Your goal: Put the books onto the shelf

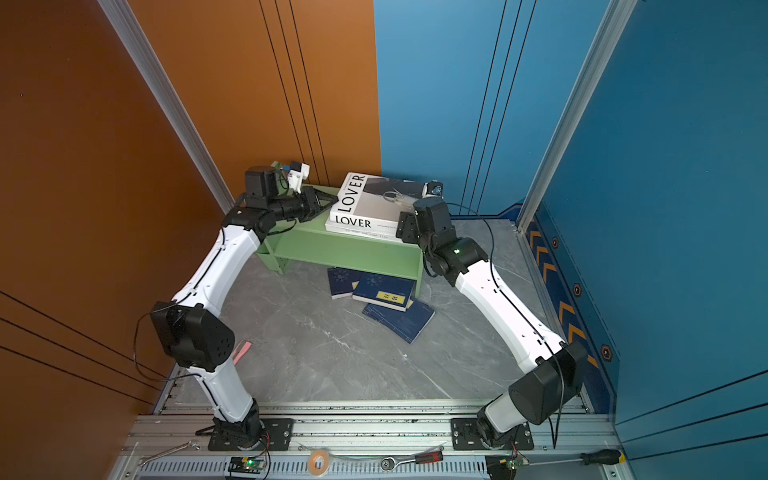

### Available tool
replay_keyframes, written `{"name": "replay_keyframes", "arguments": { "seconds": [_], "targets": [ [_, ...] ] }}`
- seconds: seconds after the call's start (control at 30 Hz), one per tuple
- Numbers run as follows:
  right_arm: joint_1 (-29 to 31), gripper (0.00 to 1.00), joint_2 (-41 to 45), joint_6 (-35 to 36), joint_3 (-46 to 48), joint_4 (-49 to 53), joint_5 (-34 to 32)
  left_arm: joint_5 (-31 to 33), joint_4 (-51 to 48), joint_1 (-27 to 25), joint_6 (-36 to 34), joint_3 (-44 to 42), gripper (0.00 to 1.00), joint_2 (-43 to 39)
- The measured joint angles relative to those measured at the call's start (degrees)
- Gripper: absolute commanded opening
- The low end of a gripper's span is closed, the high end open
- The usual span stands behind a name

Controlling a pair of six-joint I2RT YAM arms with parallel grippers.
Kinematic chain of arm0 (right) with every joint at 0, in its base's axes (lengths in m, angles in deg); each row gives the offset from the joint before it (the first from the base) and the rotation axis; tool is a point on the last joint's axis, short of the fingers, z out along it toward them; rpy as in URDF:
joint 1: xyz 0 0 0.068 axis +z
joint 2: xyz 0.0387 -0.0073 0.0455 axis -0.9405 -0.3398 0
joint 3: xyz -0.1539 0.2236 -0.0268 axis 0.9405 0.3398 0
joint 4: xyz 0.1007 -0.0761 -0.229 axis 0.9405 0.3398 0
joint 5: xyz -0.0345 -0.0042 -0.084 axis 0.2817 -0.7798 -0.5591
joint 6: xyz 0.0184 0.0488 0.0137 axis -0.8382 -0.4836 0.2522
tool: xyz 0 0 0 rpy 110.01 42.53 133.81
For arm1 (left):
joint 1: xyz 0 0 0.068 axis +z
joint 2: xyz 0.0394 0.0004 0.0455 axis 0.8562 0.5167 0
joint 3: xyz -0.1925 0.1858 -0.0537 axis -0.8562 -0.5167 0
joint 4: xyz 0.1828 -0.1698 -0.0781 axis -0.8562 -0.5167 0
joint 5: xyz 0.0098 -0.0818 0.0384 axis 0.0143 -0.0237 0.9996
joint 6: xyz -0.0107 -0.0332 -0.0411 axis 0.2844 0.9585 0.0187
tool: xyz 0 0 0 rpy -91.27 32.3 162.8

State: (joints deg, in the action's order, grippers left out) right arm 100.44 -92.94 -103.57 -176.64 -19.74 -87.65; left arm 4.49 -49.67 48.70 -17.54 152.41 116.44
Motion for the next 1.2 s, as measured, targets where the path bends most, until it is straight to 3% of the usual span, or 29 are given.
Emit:
{"name": "replay_keyframes", "arguments": {
  "seconds": [0.33,0.73,1.2],
  "targets": [
    [-0.4,0.83,0.1,-0.1,0.0,0.0,0.3,0.0,0.7,0.0,1.7,-0.1,0.0,0.0],
    [-1.0,0.84,0.7,-0.3,1.0,-0.9,1.3,-0.6,1.4,0.0,1.5,-0.5,0.0,0.0],
    [-4.0,0.97,4.4,-1.0,5.4,-3.5,10.3,-10.7,12.4,2.5,10.1,-4.0,0.0,-0.2]
  ]
}}
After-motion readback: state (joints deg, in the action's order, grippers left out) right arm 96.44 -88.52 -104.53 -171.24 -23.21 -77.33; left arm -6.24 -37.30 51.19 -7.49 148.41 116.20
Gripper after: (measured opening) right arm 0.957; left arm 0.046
